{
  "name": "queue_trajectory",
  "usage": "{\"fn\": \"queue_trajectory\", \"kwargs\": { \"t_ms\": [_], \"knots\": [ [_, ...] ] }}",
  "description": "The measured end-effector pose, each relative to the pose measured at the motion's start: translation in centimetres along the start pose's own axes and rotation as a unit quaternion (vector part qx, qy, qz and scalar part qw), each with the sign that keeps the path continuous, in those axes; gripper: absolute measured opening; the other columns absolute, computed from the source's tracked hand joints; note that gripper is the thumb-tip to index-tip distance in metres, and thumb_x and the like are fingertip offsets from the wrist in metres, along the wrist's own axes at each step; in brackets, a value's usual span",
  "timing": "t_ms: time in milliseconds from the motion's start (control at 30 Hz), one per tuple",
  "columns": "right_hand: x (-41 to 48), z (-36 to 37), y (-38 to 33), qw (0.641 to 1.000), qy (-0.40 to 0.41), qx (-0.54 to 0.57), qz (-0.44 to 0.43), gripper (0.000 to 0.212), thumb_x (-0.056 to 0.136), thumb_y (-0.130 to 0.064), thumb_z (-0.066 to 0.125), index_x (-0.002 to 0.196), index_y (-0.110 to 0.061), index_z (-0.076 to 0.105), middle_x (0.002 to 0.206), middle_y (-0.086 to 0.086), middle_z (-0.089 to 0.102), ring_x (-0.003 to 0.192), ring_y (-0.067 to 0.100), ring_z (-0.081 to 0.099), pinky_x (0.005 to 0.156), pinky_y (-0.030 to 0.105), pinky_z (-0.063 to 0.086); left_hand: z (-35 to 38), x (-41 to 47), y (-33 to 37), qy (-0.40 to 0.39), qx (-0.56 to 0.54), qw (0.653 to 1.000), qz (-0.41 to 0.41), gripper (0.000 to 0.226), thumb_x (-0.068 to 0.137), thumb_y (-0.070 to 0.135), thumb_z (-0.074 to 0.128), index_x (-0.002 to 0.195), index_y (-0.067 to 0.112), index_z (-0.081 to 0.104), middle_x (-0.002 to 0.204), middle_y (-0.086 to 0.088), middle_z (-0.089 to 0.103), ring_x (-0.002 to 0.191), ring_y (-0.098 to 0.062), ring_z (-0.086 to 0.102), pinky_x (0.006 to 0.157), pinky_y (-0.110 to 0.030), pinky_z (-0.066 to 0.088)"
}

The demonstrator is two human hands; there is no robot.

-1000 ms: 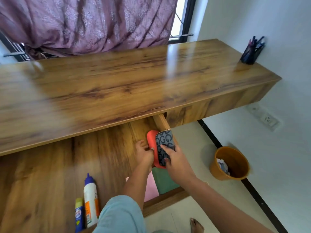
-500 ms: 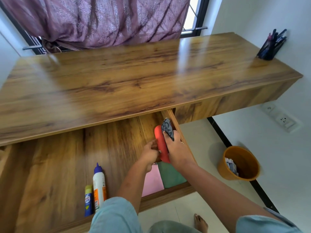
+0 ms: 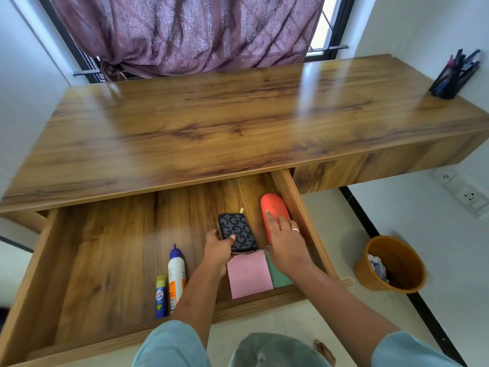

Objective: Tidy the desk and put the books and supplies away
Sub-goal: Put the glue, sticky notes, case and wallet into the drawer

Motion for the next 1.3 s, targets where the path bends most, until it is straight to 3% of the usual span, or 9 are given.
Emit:
{"fn": "queue_trajectory", "kwargs": {
  "t_ms": [167,433,533,667,900,1000,1300],
  "knots": [
    [0.4,1.2,1.0,0.996,-0.077,-0.034,0.024,0.072,0.092,0.001,0.044,0.152,-0.018,0.01,0.157,0.008,0.013,0.137,0.034,0.027,0.103,0.045,0.043,-0.4,0.6,-0.3,0.019,0.036,0.998,0.038,0.064,0.09,-0.006,0.053,0.14,0.024,0.027,0.137,-0.01,0.046,0.119,-0.029,0.052,0.093,-0.048,0.051],
    [2.5,1.4,1.0,0.992,-0.084,-0.091,0.022,0.069,0.095,0.001,0.041,0.153,-0.016,0.008,0.157,0.016,0.013,0.134,0.038,0.032,0.1,0.047,0.046,0.7,1.1,1.9,0.064,0.172,0.976,0.114,0.057,0.092,-0.004,0.047,0.135,0.033,0.04,0.132,-0.007,0.047,0.121,-0.027,0.049,0.089,-0.043,0.055],
    [2.8,1.7,0.8,0.989,-0.091,-0.113,0.013,0.066,0.095,0.003,0.039,0.152,-0.012,0.008,0.156,0.02,0.015,0.132,0.04,0.035,0.099,0.047,0.047,1.2,1.5,2.0,0.067,0.256,0.955,0.136,0.05,0.094,0.0,0.047,0.134,0.029,0.05,0.137,-0.011,0.045,0.122,-0.028,0.049,0.096,-0.043,0.051],
    [2.9,1.9,0.8,0.987,-0.1,-0.127,0.007,0.066,0.096,0.003,0.037,0.152,-0.01,0.005,0.156,0.022,0.012,0.134,0.042,0.033,0.1,0.048,0.046,1.6,1.6,2.3,0.072,0.357,0.916,0.167,0.048,0.096,0.004,0.046,0.14,0.025,0.046,0.136,-0.015,0.045,0.121,-0.028,0.049,0.102,-0.039,0.046],
    [2.4,1.8,0.8,0.986,-0.106,-0.13,0.006,0.068,0.096,0.004,0.038,0.152,-0.01,0.002,0.156,0.024,0.01,0.138,0.042,0.027,0.102,0.048,0.044,1.4,0.3,2.3,0.094,0.508,0.837,0.179,0.048,0.098,0.025,0.046,0.144,0.033,0.035,0.136,-0.012,0.042,0.119,-0.025,0.048,0.09,-0.036,0.049],
    [2.5,1.6,0.6,0.986,-0.102,-0.131,0.006,0.068,0.096,0.005,0.038,0.152,-0.009,0.002,0.156,0.024,0.011,0.137,0.042,0.029,0.102,0.048,0.044,1.4,-0.2,2.8,0.096,0.546,0.812,0.184,0.051,0.097,0.028,0.049,0.145,0.034,0.033,0.141,-0.006,0.032,0.123,-0.022,0.042,0.087,-0.032,0.049],
    [2.2,1.6,0.7,0.987,-0.111,-0.109,0.032,0.074,0.094,0.002,0.044,0.153,-0.014,0.002,0.158,0.019,0.006,0.136,0.04,0.03,0.1,0.048,0.046,1.1,-1.0,2.2,0.036,0.6,0.77,0.213,0.065,0.092,0.04,0.056,0.149,0.031,0.024,0.152,0.0,0.023,0.136,-0.022,0.028,0.098,-0.037,0.043]
  ]
}}
Point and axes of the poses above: each hand's wrist, its own x-axis towards the middle knuckle, its own z-axis out of the palm, y = z × x, the point moved 8 cm from there along x, towards the middle knuckle
